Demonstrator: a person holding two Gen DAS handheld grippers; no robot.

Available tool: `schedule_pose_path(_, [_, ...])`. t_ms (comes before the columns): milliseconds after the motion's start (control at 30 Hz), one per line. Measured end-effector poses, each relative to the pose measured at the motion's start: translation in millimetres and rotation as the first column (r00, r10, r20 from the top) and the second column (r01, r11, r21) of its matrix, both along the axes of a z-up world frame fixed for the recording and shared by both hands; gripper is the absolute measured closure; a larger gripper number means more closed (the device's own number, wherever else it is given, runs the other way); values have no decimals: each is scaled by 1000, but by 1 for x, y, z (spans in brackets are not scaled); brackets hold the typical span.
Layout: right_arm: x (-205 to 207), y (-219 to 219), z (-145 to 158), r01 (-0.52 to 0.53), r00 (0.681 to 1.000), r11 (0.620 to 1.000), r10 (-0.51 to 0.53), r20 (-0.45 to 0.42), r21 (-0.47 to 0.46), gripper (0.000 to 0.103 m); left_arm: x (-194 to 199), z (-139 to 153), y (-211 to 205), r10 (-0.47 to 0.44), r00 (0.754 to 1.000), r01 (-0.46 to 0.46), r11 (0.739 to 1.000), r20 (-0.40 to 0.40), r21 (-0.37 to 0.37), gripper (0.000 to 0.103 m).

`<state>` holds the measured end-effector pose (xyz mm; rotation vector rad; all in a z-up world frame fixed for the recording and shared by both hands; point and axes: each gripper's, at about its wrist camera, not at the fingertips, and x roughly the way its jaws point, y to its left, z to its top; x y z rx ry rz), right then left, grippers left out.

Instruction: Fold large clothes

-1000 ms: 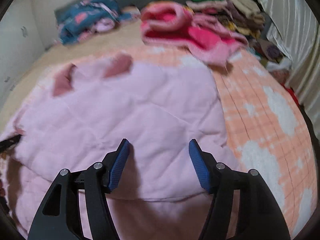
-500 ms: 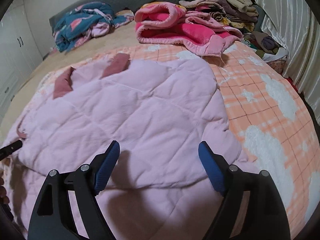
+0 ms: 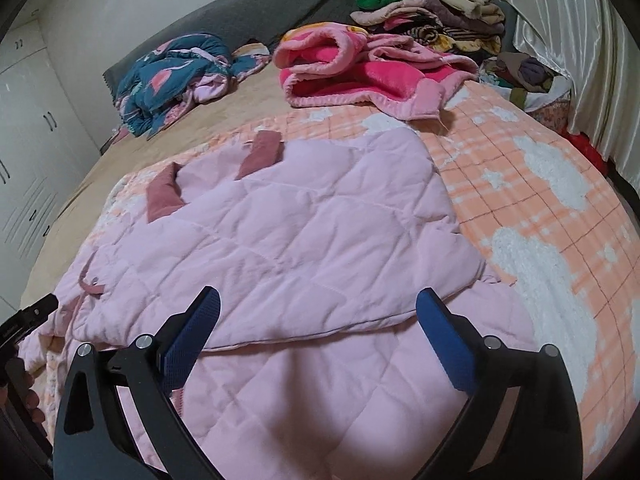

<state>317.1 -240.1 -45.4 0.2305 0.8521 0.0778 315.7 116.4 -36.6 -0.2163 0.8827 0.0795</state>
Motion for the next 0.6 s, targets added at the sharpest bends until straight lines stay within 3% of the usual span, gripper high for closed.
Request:
schedule_pose_path(200, [-12, 30, 20, -55, 997, 998, 56, 47, -27, 5, -5, 1, 19, 49, 998, -49, 999, -34, 6, 9])
schedule_pose_path(600, [-19, 119, 50, -211, 972, 976, 215, 91, -53, 5, -23, 13, 71, 201, 980, -201, 979, -1, 14, 9])
